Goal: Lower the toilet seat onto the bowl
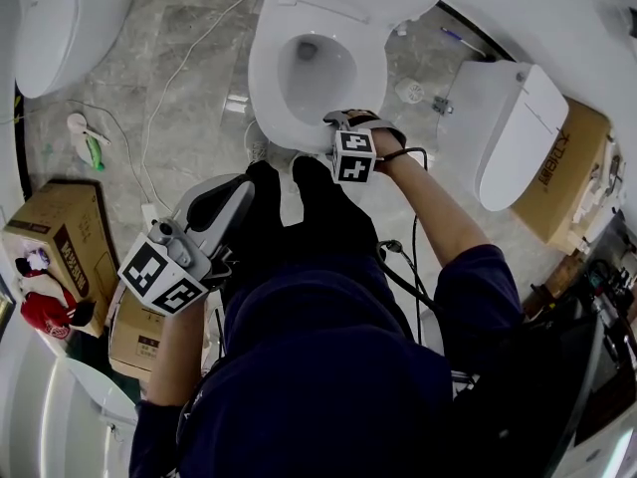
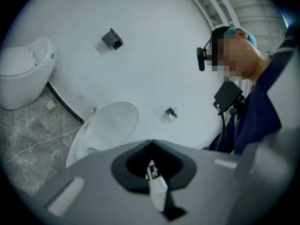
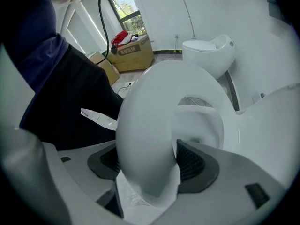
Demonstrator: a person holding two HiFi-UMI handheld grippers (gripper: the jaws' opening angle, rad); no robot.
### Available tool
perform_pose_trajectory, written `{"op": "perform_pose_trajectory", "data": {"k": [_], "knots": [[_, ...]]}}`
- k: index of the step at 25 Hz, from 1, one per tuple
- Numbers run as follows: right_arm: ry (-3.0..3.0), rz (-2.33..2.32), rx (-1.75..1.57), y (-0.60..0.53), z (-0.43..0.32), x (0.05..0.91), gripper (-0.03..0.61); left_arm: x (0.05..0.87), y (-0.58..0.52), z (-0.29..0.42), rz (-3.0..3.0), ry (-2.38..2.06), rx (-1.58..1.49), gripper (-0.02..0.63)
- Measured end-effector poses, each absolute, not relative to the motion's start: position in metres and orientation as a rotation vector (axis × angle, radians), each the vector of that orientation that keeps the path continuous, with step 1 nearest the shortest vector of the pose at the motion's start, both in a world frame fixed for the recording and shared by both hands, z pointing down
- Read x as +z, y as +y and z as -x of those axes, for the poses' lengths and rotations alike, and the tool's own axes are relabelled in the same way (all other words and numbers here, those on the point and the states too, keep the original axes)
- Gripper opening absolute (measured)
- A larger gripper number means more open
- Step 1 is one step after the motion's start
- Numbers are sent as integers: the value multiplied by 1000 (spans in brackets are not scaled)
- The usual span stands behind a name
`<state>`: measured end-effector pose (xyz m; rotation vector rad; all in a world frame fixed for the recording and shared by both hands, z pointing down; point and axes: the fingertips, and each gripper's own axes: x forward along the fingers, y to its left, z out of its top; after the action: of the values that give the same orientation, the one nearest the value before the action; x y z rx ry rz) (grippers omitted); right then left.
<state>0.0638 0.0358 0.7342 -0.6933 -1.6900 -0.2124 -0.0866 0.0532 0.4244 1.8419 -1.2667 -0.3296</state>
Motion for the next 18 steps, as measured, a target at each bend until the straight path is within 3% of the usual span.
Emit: {"op": "perform_pose_trajectory", "data": {"k": [18], "knots": [[-1606, 762, -251, 69, -71, 779, 307, 442, 79, 82, -1772, -1287, -298, 5]]}}
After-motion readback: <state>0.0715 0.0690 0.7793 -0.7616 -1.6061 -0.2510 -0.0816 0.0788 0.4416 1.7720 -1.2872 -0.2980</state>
